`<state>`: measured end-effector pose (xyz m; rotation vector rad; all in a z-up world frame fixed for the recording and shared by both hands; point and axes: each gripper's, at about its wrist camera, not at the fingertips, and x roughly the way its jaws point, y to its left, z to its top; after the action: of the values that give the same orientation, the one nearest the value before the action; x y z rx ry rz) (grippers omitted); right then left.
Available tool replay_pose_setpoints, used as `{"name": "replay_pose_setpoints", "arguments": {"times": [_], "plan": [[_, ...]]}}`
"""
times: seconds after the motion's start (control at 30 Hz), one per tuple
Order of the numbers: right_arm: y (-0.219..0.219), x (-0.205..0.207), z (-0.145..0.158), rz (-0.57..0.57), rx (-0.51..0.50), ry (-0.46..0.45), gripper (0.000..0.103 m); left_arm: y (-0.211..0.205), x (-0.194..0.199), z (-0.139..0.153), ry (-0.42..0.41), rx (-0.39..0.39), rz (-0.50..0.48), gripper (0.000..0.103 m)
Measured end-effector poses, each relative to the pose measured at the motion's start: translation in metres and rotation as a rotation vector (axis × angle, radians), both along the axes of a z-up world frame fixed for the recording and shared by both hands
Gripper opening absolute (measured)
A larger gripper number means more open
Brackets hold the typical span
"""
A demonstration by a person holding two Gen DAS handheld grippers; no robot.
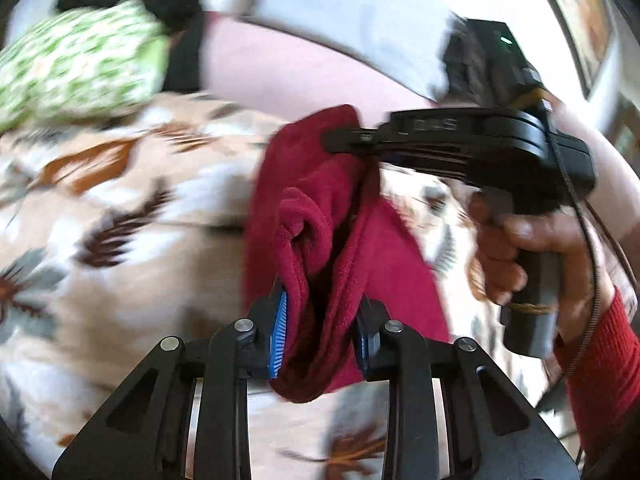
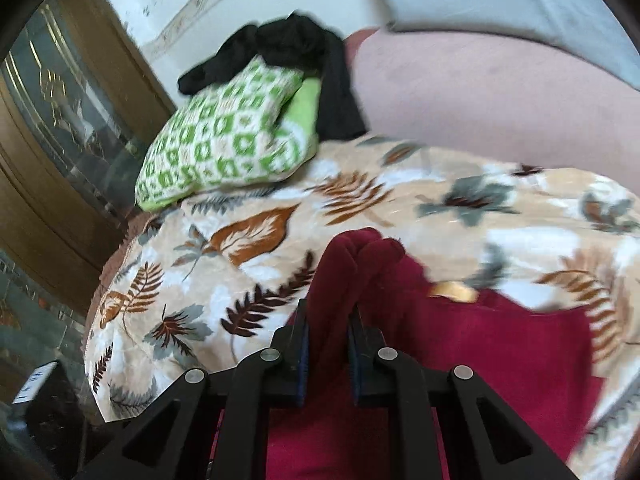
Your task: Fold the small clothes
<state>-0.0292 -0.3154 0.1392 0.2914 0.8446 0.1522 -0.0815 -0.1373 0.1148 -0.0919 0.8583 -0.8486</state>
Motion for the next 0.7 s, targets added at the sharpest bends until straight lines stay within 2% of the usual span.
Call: {"name": "replay_pose_setpoints", "arguments": {"times": [0.13,0.3,0.47,0.53,0.6,0.63,0.67,0.7], "plan": [[-0.055,-0.026,0.005,-0.077,-0.024,0.000,0.013,-0.066,-0.024,-0.002,-0.021,0.026,-0.118,0.025],[-0.114,-0.049,-0.025,-0.185,-0.020,0.052,0.013,-0.125,-0.043,-0.029,0.013,0.091,-0.197,0.025],[-0.148,-0.051,-0.079,-0.273,-0.041,0.150,0.013,-0.154,-0.048,-0.060,0.057,0.151,-0.220,0.025],[-0.152,-0.049,-0.096,-0.299,-0.023,0.174,0.013,-0.158,-0.048,-0.063,0.058,0.166,-0.221,0.025],[-0.159,-0.054,-0.100,-0.330,0.024,0.157,0.014,-0.153,-0.049,-0.058,0.061,0.165,-0.236,0.029],[-0.162,-0.058,-0.097,-0.341,0.043,0.147,0.021,-0.150,-0.052,-0.054,0.065,0.158,-0.252,0.035],[-0.164,-0.063,-0.092,-0.357,0.044,0.135,0.036,-0.142,-0.054,-0.048,0.063,0.147,-0.263,0.041],[-0.165,-0.070,-0.084,-0.373,0.034,0.122,0.044,-0.133,-0.057,-0.041,0.051,0.136,-0.268,0.045]]}}
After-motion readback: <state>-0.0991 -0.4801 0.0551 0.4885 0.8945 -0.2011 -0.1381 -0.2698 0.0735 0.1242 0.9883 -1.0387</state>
